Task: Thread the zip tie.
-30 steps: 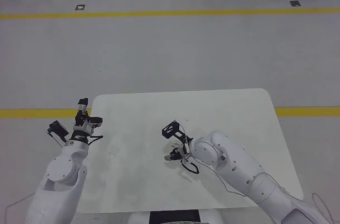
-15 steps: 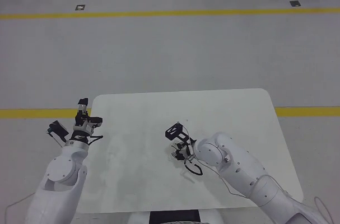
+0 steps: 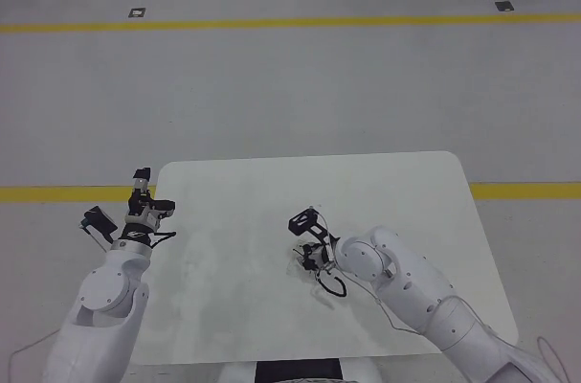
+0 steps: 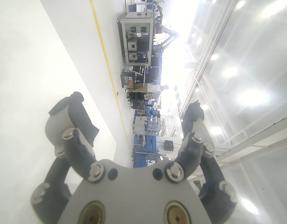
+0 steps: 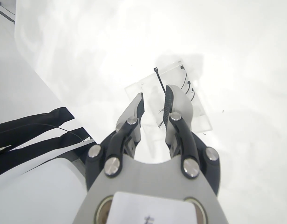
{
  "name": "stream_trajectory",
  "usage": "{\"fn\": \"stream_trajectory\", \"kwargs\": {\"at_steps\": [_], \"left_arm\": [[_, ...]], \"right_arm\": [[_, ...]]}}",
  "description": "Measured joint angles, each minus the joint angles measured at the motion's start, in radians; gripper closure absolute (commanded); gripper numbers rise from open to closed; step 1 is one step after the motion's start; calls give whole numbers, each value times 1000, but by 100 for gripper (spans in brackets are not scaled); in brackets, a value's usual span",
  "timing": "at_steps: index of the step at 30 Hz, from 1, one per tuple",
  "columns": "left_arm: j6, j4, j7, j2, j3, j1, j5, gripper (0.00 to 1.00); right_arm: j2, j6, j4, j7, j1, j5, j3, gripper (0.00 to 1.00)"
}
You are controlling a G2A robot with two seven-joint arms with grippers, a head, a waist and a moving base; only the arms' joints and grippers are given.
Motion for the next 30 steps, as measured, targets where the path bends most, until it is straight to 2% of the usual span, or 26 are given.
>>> {"fn": "stream_trajectory", "kwargs": {"at_steps": [13, 30], "left_arm": [[0, 0, 0, 0, 0, 0, 0, 0], [0, 0, 0, 0, 0, 0, 0, 0]], "right_arm": [[-13, -14, 79, -61, 18, 29, -11, 85], [-26, -18, 117, -82, 45, 18, -30, 83]]}}
